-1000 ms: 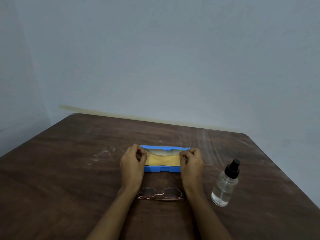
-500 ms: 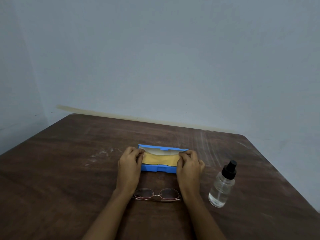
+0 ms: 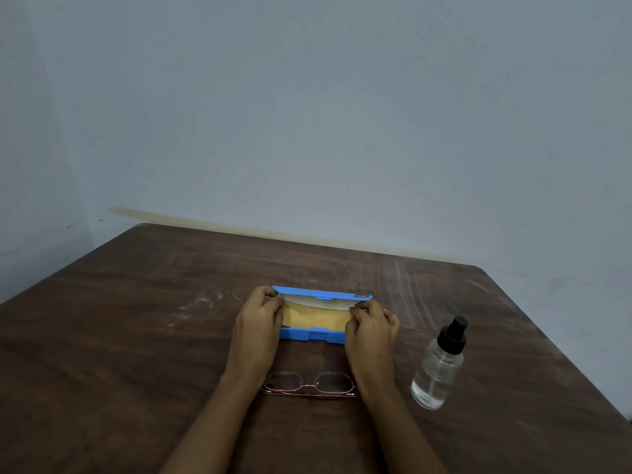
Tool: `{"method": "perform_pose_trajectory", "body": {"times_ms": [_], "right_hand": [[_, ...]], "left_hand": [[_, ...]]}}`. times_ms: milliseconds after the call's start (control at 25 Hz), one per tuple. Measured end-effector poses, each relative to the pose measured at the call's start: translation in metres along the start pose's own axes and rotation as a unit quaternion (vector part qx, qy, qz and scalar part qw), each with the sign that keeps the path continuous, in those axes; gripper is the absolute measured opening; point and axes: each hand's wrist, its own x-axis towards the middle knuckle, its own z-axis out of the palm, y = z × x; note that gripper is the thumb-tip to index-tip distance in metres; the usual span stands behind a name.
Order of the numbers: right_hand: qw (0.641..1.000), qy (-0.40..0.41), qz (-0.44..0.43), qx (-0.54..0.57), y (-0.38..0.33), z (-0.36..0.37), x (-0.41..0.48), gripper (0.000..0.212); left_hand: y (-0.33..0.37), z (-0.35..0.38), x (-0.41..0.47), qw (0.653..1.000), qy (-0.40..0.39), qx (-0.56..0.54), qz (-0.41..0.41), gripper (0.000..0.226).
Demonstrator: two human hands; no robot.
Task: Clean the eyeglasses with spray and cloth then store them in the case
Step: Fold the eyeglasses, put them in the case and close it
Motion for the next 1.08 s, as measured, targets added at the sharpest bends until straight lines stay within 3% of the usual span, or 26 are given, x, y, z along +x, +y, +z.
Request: {"method": "perform_pose_trajectory", "body": {"times_ms": [360,600,1080], "right_hand": [[0.998,-0.048,-0.002,-0.029,0.001,0.001,0.002,0.029],[0.997,-0.071,-0.006,-0.029,0.001,-0.005,0.004,0.03],[0.988,-0.121,-0.09,-0.024,0.013,-0.013,0.008,0.033]], "left_hand": [[-0.003,0.002,0.0,1.0,-0.008,0.008,-0.009,0.015],[-0.003,0.0,0.0,0.996,-0.003,0.094,-0.006,0.005],[-0.013,0.005,-0.001,0.989,-0.041,0.141,-0.025,0.019]]}}
